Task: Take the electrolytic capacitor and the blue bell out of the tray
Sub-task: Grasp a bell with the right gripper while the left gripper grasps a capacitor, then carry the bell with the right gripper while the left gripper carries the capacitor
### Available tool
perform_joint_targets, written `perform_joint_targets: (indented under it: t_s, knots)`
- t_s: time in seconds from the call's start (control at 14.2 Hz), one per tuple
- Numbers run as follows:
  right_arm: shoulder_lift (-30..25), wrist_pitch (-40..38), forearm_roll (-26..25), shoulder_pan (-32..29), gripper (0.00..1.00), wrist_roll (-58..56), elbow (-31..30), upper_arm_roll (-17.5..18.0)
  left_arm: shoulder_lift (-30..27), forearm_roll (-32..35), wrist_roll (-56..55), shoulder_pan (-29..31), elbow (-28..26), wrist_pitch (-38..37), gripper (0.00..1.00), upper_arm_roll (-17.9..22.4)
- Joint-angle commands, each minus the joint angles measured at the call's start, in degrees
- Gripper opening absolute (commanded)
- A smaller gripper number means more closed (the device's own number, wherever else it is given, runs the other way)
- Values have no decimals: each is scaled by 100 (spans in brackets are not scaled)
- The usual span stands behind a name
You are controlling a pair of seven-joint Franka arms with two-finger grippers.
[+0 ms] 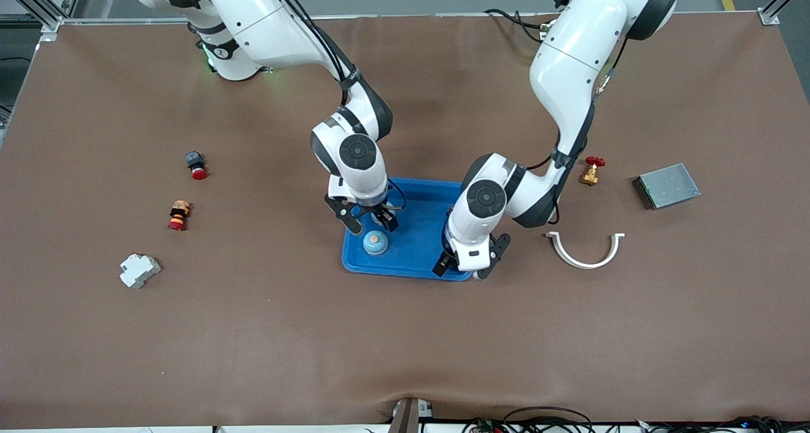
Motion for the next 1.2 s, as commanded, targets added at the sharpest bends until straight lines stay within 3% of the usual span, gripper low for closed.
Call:
perform_joint_targets:
  t_s: [0.0,0.21,0.28,0.35,0.42,0.49,0.92,1.13]
  knots:
    - [79,84,-94,85,100,263,89,-35,69,129,-181,-73,82,204,92,63]
    - [96,84,-94,129,100,272,106,-35,69,120,-181,-73,82,248,50,63]
    - [105,84,-103,156,93,272,106,-44,69,120,-181,-73,82,249,38,72]
    - [114,84,-155,182,66,264,115,-35,69,120,-181,-73,82,249,26,63]
    - [114,84,-234,182,33,264,124,-35,69,120,-181,-73,82,240,15,72]
    - [114,84,-218,173,0,264,133,-35,69,120,-181,-73,82,248,13,72]
    - [-26,-39,-138,94,0,193,291,-9,-194,120,-181,-20,82,143,10,72]
    - [-429,-704,-130,-2,0,-51,309,9,-484,111,-137,59,143,-348,10,72]
